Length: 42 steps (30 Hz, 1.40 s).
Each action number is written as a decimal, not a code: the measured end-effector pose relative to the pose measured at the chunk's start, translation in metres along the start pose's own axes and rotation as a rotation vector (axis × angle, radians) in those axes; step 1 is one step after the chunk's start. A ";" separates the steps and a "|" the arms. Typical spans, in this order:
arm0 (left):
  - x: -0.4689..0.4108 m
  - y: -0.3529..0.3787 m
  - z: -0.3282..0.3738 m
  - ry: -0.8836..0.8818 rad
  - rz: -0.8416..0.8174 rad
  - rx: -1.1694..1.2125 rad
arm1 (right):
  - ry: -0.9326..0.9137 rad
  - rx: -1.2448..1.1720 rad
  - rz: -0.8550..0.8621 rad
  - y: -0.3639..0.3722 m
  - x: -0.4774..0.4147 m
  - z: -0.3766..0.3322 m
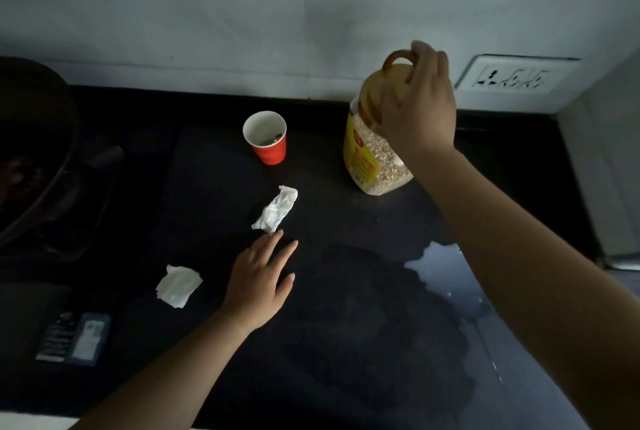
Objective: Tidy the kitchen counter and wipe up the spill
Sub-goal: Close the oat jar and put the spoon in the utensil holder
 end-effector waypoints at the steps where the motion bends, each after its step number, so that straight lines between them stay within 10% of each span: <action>1: 0.000 0.000 0.000 0.002 0.002 0.001 | 0.028 -0.052 0.001 -0.002 -0.003 0.001; 20: -0.071 -0.138 -0.042 0.062 0.357 0.255 | -0.156 -0.100 -0.028 0.007 -0.009 -0.014; 31: -0.166 -0.146 -0.071 0.059 0.046 0.212 | -0.222 -0.073 0.135 0.009 -0.006 -0.012; 42: -0.101 -0.146 -0.045 -0.027 0.216 0.356 | -0.187 -0.105 0.061 0.008 -0.004 -0.014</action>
Point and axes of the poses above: each hand's wrist, its own x-axis away from the middle knuckle, its own y-axis out of the palm, z = x × y, the point moved 4 cm from there along -x, towards the middle knuckle, and after that the axes turned 11 degrees about -z, right-handed, at the moved point
